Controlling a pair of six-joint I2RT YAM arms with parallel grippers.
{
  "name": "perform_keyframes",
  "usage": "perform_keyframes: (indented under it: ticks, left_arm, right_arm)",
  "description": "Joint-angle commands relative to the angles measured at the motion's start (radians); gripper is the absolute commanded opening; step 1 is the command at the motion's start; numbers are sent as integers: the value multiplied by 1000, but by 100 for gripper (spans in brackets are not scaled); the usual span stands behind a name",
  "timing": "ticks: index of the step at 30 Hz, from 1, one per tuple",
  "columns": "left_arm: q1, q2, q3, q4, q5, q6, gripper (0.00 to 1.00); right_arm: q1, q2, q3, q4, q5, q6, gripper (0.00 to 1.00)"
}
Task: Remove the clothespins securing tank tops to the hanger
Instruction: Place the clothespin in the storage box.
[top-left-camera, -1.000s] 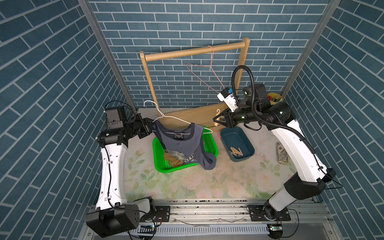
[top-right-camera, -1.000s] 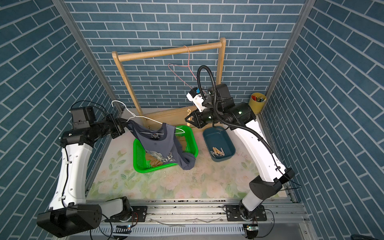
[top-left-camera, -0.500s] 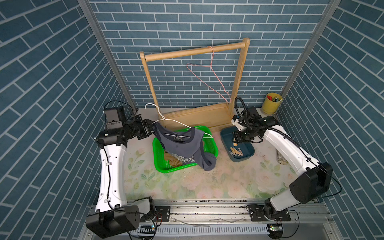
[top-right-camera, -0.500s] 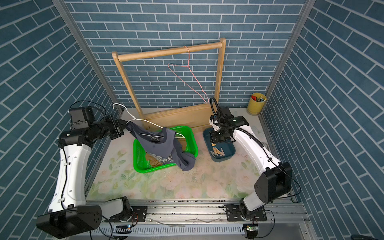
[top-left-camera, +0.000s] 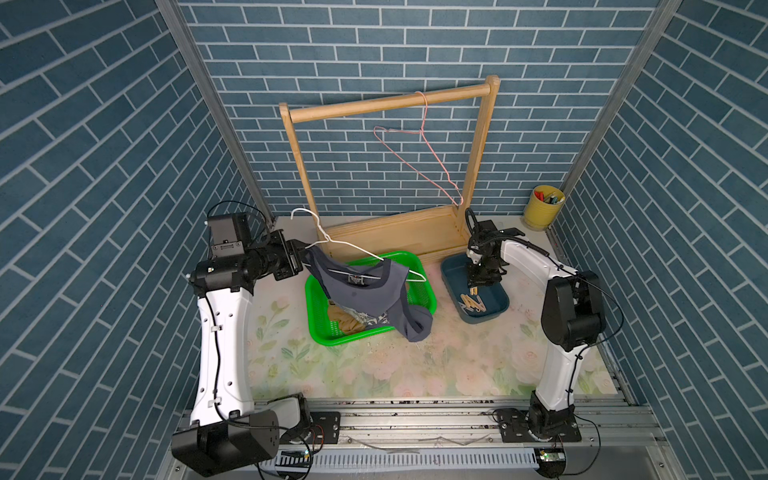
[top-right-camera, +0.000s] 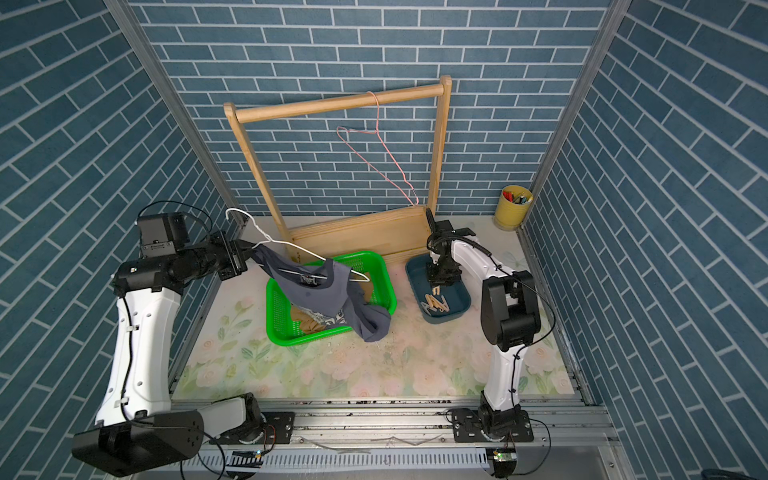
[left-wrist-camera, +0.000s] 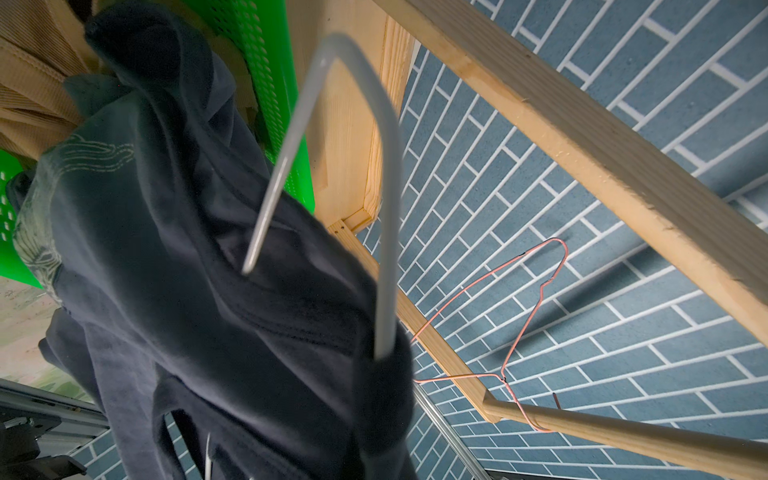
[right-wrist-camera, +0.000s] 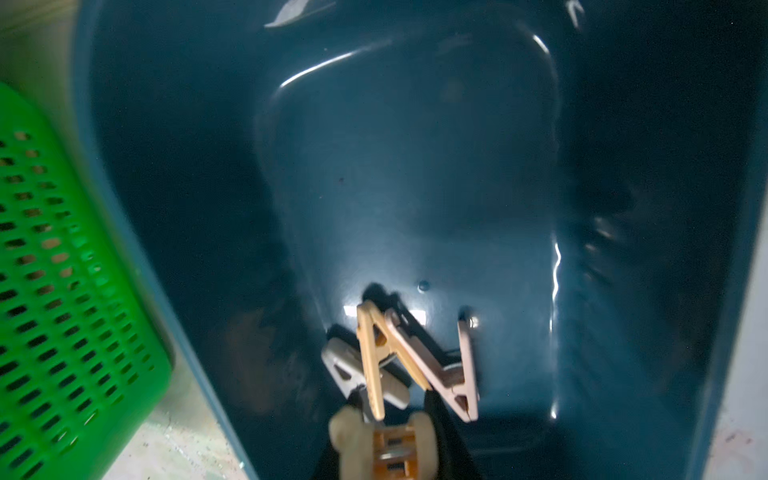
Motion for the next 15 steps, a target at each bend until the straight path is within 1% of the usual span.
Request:
perform_keyframes:
  ticks: [1,3,8,9,10,12,13,15]
  left_arm:
    - [5,-25,27,-26,24,10,0]
    - [5,-33,26,-31,24,12,0]
    - [5,-48,5,-32,27,13,0]
    - [5,-52,2,-34,27,16,0]
    - [5,-54,0,-35,27,16,0]
    - [5,-57,-6,-35,25,21,0]
    - [5,-60,-7,-37,25,22,0]
    - [5,-64,-9,-38,21,24,0]
  right_arm:
    - [-17,69,80,-37,12,47,25]
    - [-17,114,123,-61,18,48,26]
    - [-20,172,148,-73,31,58,27]
    - [-21,181,153,-81,34,60,29]
    - [-20,190,159,-89,60,63,34]
    - [-20,211,178,-109,77,69,50]
    - [-20,232,190,-121,81,69,54]
    - [-20,228,207,-136,90,73,59]
